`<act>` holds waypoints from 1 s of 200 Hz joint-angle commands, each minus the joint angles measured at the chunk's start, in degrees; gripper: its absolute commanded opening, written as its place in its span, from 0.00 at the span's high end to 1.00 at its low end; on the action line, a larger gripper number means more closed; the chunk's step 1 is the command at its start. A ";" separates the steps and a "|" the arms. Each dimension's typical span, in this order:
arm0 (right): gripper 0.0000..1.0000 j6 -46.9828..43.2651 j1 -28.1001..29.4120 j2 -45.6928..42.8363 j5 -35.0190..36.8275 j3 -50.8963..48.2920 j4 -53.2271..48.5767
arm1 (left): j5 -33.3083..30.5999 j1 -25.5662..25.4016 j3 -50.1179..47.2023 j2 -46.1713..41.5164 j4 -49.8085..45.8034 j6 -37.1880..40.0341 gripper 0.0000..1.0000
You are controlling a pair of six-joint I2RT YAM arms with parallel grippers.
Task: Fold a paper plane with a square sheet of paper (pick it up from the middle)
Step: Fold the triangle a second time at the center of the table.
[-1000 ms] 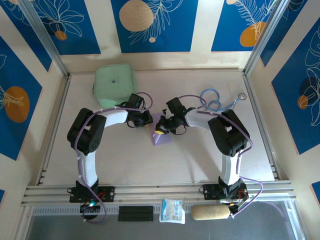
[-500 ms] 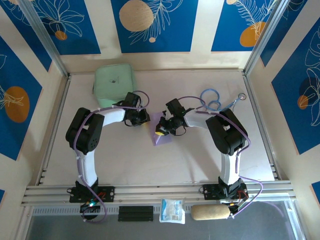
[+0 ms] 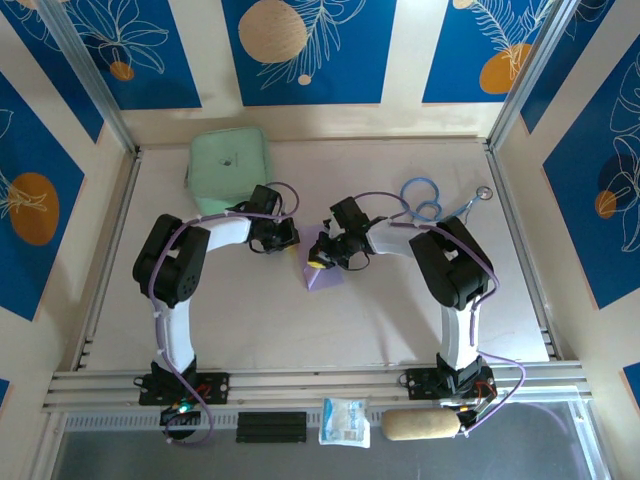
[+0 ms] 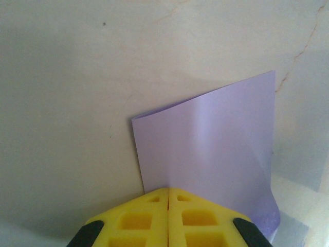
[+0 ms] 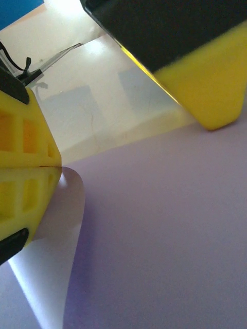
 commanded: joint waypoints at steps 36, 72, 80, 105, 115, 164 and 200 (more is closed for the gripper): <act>1.00 0.07 0.92 1.55 0.34 1.35 -0.18 | -0.14 0.23 0.42 1.69 -2.84 0.70 0.93; 1.00 0.33 0.94 1.66 0.78 1.39 0.22 | -0.18 0.23 0.32 1.70 -2.87 0.65 0.93; 1.00 0.49 0.94 1.70 1.02 1.34 0.30 | -0.14 0.23 0.24 1.71 -2.87 0.65 0.93; 1.00 0.89 0.88 1.68 1.95 1.34 0.42 | -0.14 0.23 0.07 1.71 -2.80 0.48 0.93; 1.00 0.76 0.93 1.67 2.14 1.49 0.42 | -0.14 0.23 0.05 1.76 -2.76 0.37 0.93; 1.00 0.63 0.85 2.18 2.24 1.96 0.16 | -0.01 0.23 -0.25 1.91 -2.50 0.13 0.93; 1.00 0.79 0.94 2.27 2.18 1.78 0.77 | 0.08 0.21 -0.31 1.91 -2.24 -0.05 0.93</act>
